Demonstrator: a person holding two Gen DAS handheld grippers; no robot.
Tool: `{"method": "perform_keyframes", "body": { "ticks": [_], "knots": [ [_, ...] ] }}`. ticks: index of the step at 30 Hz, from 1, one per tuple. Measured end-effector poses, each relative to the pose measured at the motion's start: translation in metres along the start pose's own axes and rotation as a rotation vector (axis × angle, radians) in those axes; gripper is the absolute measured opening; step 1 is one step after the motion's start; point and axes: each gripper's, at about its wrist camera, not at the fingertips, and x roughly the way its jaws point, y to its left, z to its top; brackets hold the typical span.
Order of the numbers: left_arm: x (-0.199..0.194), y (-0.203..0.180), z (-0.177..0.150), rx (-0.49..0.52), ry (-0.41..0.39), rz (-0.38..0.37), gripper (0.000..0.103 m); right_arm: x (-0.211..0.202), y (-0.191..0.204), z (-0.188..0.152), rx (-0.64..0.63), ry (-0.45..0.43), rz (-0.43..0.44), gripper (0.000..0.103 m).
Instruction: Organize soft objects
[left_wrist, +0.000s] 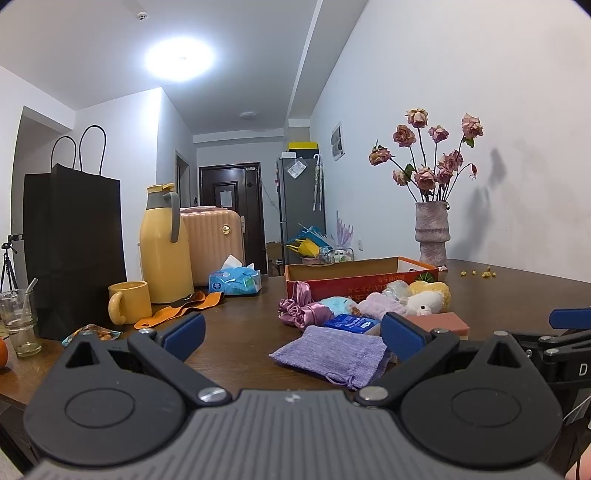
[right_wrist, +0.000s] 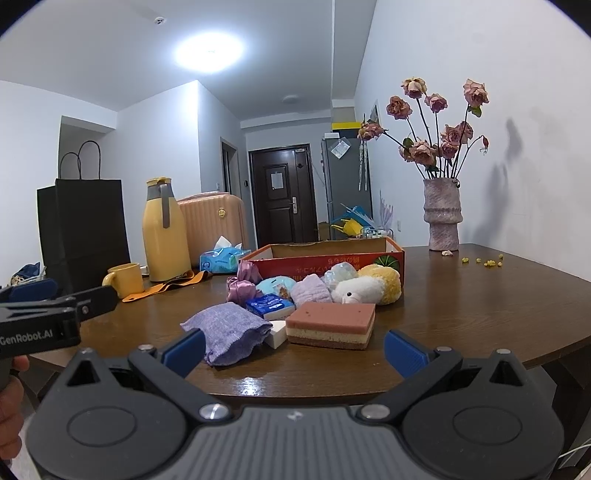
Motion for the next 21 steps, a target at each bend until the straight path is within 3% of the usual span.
{"method": "perform_keyframes", "body": {
  "ticks": [21],
  "knots": [
    [-0.0006, -0.0017, -0.0004, -0.014, 0.005, -0.012, 0.103, -0.0007, 0.0003, -0.0011, -0.003, -0.004, -0.002, 0.103]
  ]
}}
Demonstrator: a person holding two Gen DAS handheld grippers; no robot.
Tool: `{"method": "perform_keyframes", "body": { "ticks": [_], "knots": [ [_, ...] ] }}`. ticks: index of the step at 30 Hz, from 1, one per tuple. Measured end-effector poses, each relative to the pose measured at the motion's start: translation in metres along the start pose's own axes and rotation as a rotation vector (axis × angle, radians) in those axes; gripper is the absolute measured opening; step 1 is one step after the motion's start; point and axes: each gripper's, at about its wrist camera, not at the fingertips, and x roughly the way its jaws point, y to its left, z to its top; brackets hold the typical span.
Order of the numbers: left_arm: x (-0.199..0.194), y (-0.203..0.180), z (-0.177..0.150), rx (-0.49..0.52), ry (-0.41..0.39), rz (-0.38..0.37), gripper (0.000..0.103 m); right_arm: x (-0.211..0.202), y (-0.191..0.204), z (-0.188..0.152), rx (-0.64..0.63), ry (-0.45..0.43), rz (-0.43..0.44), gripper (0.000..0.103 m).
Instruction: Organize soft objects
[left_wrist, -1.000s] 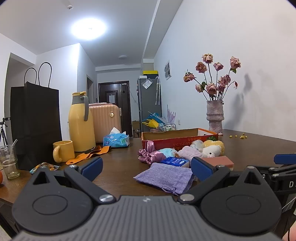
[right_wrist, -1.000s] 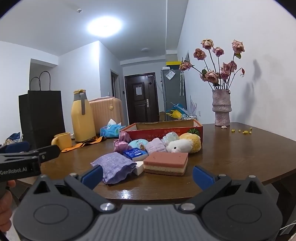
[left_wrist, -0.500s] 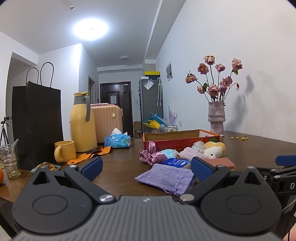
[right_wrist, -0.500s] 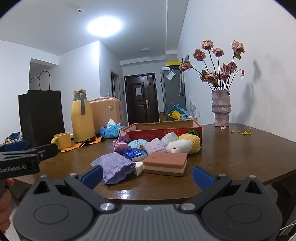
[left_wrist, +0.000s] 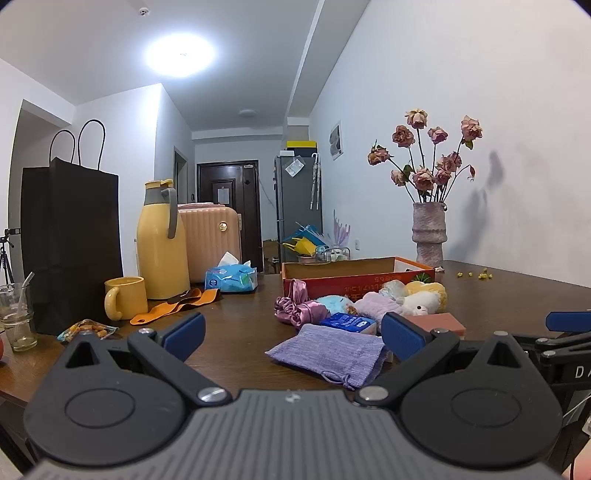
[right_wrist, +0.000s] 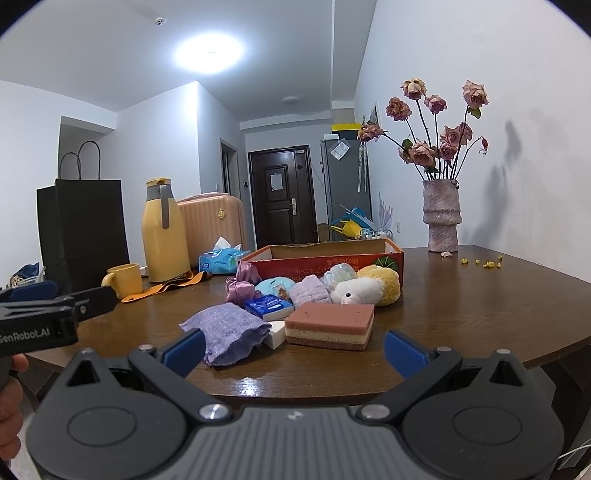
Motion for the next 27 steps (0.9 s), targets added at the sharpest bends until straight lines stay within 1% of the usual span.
{"method": "perform_keyframes", "body": {
  "ticks": [27],
  "knots": [
    [0.0004, 0.0009, -0.0006, -0.002, 0.002, -0.003, 0.103, 0.0010, -0.0005, -0.0015, 0.001, -0.001, -0.008, 0.103]
  ]
}}
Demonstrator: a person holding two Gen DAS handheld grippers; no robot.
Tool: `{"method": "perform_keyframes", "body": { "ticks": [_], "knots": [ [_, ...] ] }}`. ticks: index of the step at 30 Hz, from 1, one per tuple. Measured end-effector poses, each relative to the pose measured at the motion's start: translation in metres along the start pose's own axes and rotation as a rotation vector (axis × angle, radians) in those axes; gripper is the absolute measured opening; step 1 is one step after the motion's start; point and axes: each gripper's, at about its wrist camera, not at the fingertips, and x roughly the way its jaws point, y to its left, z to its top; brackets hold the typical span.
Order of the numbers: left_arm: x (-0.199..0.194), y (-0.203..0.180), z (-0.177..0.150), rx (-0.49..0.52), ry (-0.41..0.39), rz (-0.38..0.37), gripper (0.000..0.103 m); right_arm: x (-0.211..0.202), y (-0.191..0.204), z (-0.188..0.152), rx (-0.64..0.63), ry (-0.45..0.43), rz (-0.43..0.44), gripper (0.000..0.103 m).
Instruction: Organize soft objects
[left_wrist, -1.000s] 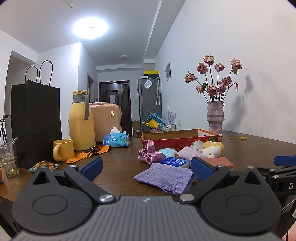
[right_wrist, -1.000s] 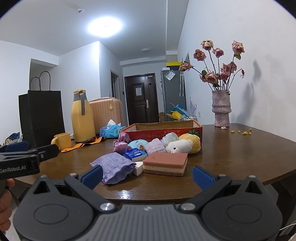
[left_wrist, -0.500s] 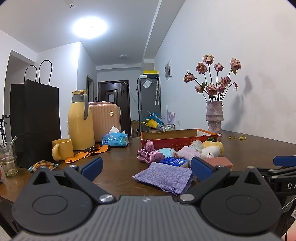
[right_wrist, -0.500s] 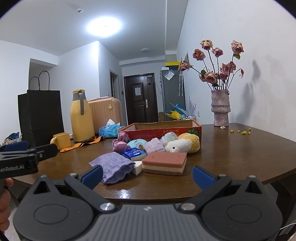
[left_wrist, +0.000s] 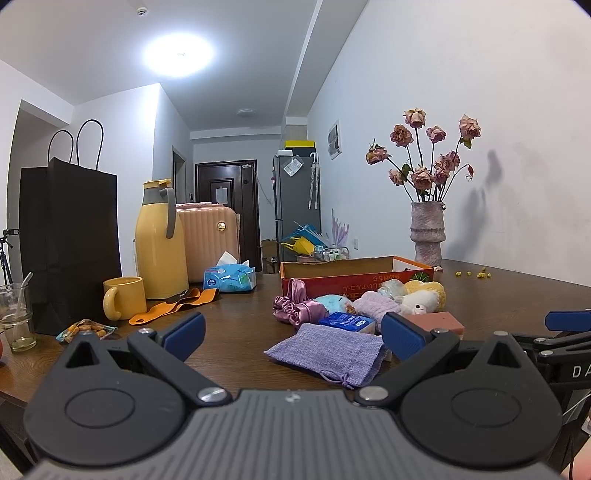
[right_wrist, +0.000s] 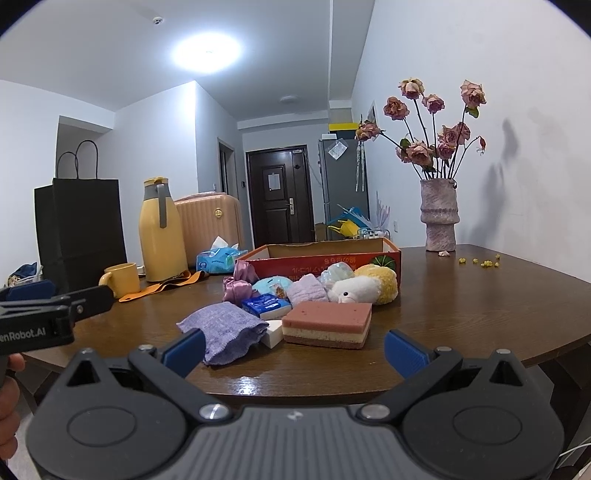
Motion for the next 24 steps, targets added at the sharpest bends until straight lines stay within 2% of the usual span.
{"method": "perform_keyframes", "body": {
  "ticks": [9, 19, 24],
  "knots": [
    [0.000, 0.000, 0.000, 0.001, 0.001, -0.002, 0.103, -0.003, 0.002, 0.000, -0.007, -0.030, 0.028, 0.103],
    [0.001, 0.000, -0.002, 0.000, 0.010, -0.002, 0.103, -0.001, -0.001, -0.003, -0.005, -0.058, 0.022, 0.103],
    [0.009, 0.004, -0.007, -0.008, 0.041, 0.013, 0.103, 0.013, 0.001, -0.012, -0.015, 0.048, 0.078, 0.103]
  ]
}}
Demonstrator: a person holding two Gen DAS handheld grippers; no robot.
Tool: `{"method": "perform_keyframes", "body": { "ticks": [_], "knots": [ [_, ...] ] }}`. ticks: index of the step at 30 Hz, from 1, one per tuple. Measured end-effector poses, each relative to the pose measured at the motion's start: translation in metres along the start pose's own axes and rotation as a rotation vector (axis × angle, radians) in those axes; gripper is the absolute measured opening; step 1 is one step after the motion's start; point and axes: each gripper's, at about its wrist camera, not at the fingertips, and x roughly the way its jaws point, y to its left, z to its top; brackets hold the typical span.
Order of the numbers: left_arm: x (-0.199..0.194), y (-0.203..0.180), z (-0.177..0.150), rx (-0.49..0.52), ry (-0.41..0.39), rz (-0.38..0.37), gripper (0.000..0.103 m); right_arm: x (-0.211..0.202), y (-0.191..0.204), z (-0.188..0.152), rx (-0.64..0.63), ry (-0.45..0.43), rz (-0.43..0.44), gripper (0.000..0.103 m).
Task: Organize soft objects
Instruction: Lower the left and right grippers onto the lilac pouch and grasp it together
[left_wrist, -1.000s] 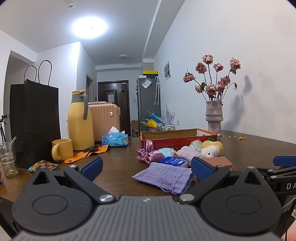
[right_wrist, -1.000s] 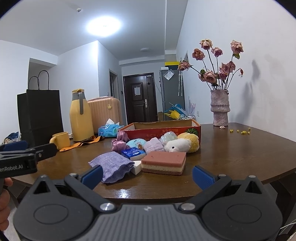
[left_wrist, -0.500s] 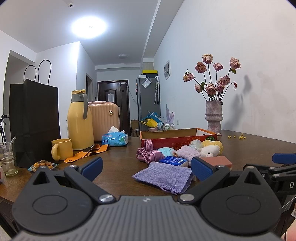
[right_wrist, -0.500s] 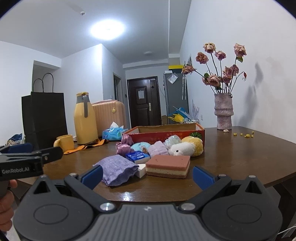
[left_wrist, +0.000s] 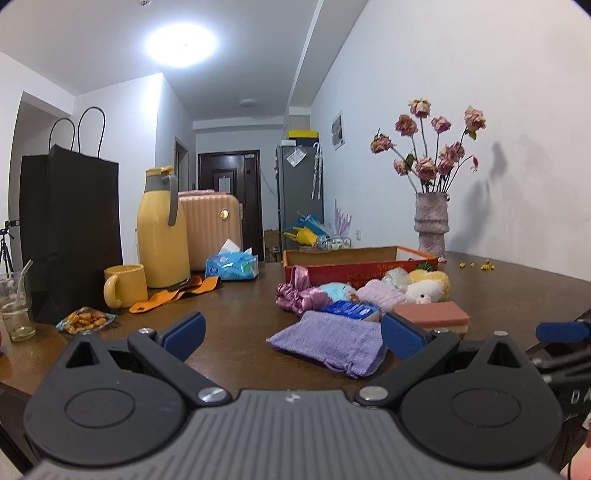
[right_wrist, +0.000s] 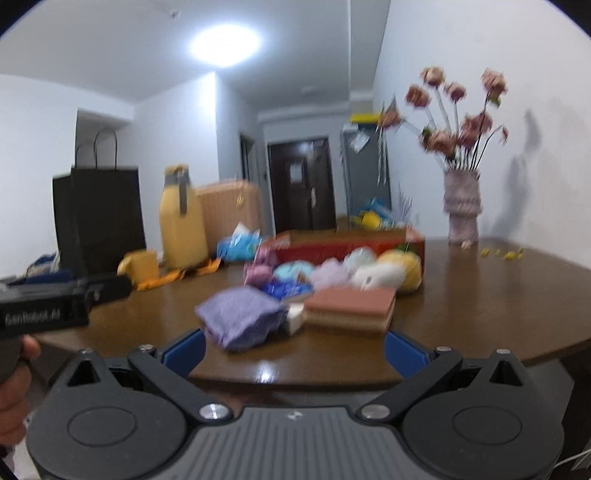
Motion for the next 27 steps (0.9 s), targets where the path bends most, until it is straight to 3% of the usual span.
{"method": "perform_keyframes", "body": {
  "ticks": [3, 5, 7, 10, 13, 16, 19, 21, 24, 27],
  "knots": [
    [0.014, 0.008, -0.005, 0.014, 0.015, 0.029, 0.103, 0.006, -0.002, -0.007, 0.052, 0.013, 0.016, 0.101],
    [0.029, 0.018, -0.008, 0.006, 0.046, 0.053, 0.103, 0.016, -0.004, -0.009, 0.086, 0.049, 0.056, 0.083],
    [0.045, 0.026, -0.008, 0.000, 0.081, 0.045, 0.103, 0.032, -0.002, -0.009, 0.092, 0.084, 0.077, 0.073],
    [0.080, 0.037, -0.002, -0.002, 0.096, -0.057, 0.103, 0.061, 0.001, -0.006, 0.136, 0.108, 0.112, 0.065],
    [0.123, 0.047, 0.009, -0.059, 0.155, -0.188, 0.103, 0.094, 0.003, 0.005, 0.194, 0.108, 0.163, 0.064],
    [0.162, 0.050, 0.017, -0.073, 0.216, -0.234, 0.102, 0.125, 0.008, 0.015, 0.227, 0.112, 0.163, 0.057],
    [0.196, 0.057, 0.021, -0.111, 0.281, -0.308, 0.096, 0.145, 0.009, 0.019, 0.257, 0.135, 0.155, 0.049],
    [0.212, 0.060, 0.019, -0.153, 0.333, -0.337, 0.080, 0.151, 0.006, 0.018, 0.269, 0.146, 0.158, 0.045],
    [0.226, 0.061, 0.011, -0.216, 0.436, -0.398, 0.054, 0.157, 0.000, 0.014, 0.287, 0.168, 0.153, 0.030],
    [0.206, 0.057, 0.006, -0.251, 0.456, -0.479, 0.053, 0.153, -0.007, 0.016, 0.274, 0.163, 0.140, 0.026]
  ]
}}
